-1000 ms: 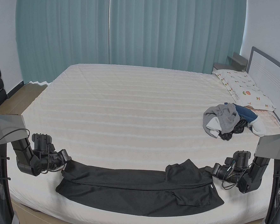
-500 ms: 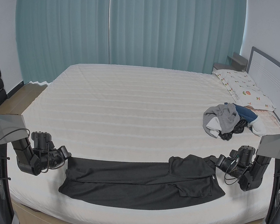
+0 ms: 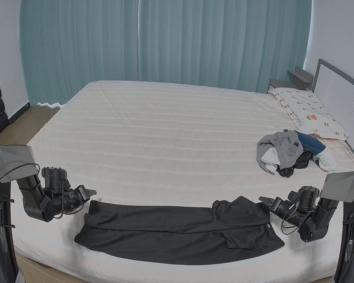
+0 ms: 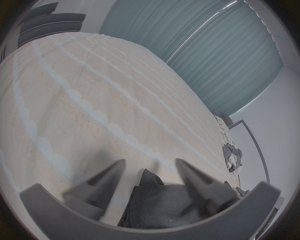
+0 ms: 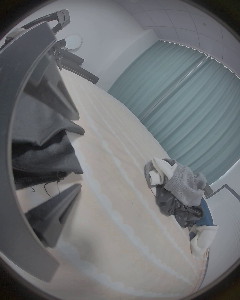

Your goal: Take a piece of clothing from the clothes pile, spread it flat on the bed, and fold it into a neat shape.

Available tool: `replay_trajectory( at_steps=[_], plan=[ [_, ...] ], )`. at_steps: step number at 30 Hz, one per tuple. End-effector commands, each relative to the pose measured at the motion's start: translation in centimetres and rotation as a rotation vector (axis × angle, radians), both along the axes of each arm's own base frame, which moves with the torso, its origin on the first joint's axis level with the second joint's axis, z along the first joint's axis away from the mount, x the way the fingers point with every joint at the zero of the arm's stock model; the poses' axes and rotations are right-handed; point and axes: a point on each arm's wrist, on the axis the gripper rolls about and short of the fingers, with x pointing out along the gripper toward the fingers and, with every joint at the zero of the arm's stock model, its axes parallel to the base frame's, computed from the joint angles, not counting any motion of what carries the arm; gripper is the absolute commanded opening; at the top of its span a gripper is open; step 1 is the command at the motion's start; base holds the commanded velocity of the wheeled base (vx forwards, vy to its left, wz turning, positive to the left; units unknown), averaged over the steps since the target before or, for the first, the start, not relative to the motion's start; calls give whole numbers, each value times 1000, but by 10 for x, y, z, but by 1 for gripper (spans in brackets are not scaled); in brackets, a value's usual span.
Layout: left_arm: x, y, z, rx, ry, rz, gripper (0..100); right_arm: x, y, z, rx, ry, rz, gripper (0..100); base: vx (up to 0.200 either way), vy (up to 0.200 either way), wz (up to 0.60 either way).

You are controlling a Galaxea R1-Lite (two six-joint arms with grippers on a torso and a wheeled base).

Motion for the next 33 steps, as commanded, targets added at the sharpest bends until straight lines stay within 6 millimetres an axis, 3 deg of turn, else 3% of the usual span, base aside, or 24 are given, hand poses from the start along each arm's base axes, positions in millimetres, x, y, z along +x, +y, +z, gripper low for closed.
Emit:
replay_trajectory(
  at_steps=[1, 6, 12, 16, 28, 29, 33],
  plan=[
    [1, 1, -1, -3, -6, 2, 100, 2, -1, 30, 1, -84, 5, 100, 0, 0, 0],
    [11, 3, 8, -77, -31, 59, 100, -1, 11, 55, 15, -130, 46, 100, 0, 0, 0],
    [16, 4, 14, -145, -42, 104, 100, -9, 44, 36, 21, -35, 156, 100, 0, 0, 0],
    [16, 3, 13, -145, -40, 102, 100, 3, 54, 26, 15, 1, 183, 100, 0, 0, 0],
    [15, 3, 12, -145, -31, 103, 100, 2, 48, 8, -31, 78, 188, 100, 0, 0, 0],
    [15, 3, 12, -145, -31, 103, 100, 2, 48, 8, -31, 78, 188, 0, 0, 0, 0],
    [15, 3, 11, -144, -29, 102, 100, -4, 48, 6, -72, 80, 211, 0, 0, 0, 0]
  ],
)
